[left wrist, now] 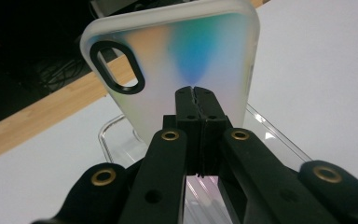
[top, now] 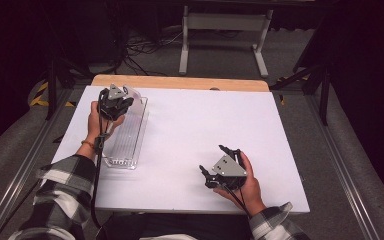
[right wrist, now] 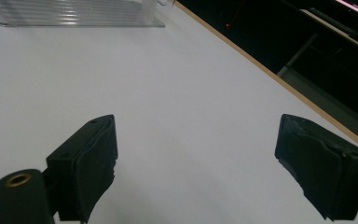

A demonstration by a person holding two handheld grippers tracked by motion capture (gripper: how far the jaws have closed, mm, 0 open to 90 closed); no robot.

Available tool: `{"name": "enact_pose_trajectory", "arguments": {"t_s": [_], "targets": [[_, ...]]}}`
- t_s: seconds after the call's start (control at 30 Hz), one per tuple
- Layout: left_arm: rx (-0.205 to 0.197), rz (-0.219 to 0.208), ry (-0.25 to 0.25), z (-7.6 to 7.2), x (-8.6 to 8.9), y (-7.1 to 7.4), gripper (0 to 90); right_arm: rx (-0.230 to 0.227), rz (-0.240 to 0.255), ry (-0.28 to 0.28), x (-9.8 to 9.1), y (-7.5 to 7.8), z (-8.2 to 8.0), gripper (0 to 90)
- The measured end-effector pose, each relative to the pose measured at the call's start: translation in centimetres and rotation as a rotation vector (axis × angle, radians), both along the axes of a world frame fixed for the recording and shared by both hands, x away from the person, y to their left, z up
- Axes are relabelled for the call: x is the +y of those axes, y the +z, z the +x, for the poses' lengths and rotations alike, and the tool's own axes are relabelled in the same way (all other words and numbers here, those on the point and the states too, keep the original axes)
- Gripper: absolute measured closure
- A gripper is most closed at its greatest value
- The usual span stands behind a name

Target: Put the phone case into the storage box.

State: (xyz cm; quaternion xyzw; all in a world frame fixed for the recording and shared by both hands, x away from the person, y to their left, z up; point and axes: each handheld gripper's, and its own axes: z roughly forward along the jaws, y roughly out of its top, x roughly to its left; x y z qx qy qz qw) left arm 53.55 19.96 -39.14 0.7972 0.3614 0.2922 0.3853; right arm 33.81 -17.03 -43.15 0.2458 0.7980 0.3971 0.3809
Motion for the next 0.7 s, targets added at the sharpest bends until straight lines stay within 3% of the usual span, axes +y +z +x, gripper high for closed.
{"name": "enact_pose_trajectory", "arguments": {"t_s": [0.3, 0.47, 0.7], "targets": [[0.02, 0.048, 0.023, 2.3, -0.9, 0.0, 88.9, 0.005, 0.003, -0.005, -0.1, 0.0, 0.1, 13.6], [0.015, 0.07, 0.02, 2.5, -1.4, 0.1, 88.0, 0.005, 0.002, -0.004, -0.2, 0.0, 0.1, 13.6], [0.009, 0.068, 0.012, 2.4, -1.8, 0.3, 86.7, 0.003, 0.002, -0.006, -0.3, 0.1, 0.1, 13.6]]}}
